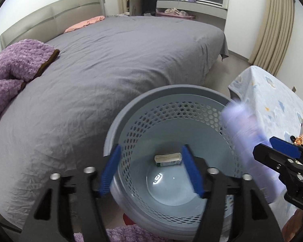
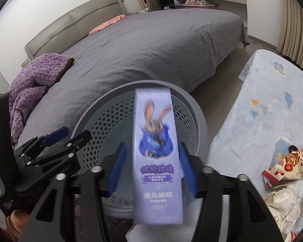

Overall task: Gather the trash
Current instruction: 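Carry the medicine box into the gray basket and release while right tool follows, then lower the toothpaste box into the gray basket and open the right tool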

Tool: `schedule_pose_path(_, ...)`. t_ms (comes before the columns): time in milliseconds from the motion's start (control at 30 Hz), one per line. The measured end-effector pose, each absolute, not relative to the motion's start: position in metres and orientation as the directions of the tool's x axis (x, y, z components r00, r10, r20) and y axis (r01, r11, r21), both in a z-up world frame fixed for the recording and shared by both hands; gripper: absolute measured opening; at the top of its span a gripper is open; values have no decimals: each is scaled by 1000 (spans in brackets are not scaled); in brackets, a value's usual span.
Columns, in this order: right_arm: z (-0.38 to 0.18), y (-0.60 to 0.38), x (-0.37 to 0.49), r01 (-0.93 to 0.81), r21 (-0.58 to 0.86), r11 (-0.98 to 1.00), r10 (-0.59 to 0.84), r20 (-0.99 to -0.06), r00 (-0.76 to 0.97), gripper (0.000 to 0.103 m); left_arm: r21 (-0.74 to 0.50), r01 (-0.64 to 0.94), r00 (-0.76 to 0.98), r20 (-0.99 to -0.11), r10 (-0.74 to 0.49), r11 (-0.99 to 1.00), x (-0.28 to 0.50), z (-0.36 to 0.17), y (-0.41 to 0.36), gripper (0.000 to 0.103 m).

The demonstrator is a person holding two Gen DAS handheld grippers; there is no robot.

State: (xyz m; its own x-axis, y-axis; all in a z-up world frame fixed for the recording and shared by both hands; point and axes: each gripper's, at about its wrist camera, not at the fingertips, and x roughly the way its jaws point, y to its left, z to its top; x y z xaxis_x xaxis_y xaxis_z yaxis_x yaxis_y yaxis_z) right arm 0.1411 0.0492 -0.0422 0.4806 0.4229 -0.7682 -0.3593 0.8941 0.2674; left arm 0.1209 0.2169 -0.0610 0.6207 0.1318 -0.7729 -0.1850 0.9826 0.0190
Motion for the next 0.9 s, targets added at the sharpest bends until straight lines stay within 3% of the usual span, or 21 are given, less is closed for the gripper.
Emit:
schedule_pose_path(233,-43,49,142,-350,241,905,398,-770,498,62,14,-211,611,-778,144,977,119,-64,221,65)
schedule_pose_path(900,-48,44,136,-336,230,913,382,-771,509,62,38,-214,619,-768,165,976,117,-64,216,79)
